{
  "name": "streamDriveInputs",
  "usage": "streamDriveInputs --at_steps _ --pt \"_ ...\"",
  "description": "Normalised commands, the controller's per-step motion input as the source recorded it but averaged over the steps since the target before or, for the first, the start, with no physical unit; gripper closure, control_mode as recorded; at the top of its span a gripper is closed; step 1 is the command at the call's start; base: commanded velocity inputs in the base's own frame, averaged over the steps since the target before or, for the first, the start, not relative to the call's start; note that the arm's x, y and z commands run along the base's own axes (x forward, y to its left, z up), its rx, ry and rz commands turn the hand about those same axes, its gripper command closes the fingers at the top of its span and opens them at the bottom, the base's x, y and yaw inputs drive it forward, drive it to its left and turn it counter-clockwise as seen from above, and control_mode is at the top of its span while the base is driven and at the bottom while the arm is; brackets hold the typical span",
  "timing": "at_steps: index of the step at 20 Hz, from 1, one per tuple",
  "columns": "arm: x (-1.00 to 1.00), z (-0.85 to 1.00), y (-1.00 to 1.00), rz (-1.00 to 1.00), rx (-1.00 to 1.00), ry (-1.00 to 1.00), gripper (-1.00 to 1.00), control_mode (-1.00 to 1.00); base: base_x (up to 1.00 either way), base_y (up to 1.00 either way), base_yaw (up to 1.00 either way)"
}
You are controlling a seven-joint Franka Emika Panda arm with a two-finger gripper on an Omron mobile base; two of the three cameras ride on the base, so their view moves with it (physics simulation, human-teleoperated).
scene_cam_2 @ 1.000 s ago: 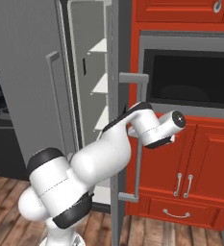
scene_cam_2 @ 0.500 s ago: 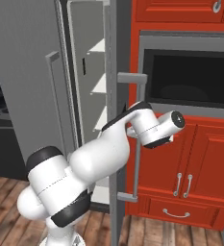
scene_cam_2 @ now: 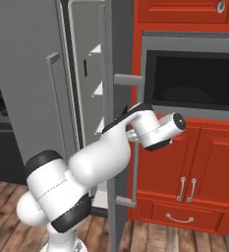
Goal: Store the hot dog in the freezer for long-term storage. Close the freezer door after placing the cooked food.
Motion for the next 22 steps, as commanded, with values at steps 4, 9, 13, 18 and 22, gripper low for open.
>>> streamDriveInputs --at_steps 4,9,13,18,22 --pt "0.0 0.0 0.93 0.0 -0.06 0.0 -1.0 -1.0 0.0 0.0 0.0" --pt "0.0 0.0 0.92 -0.02 -0.07 0.0 -1.0 -1.0 0.0 0.0 0.0" --pt "0.04 0.0 0.83 -0.07 -0.05 0.0 -1.0 -1.0 0.0 0.0 0.0" --pt "0.16 0.0 0.83 -0.08 -0.06 0.0 -1.0 -1.0 0.0 0.0 0.0" --pt "0.2 0.0 0.72 -0.07 -0.08 0.0 -1.0 -1.0 0.0 0.0 0.0"
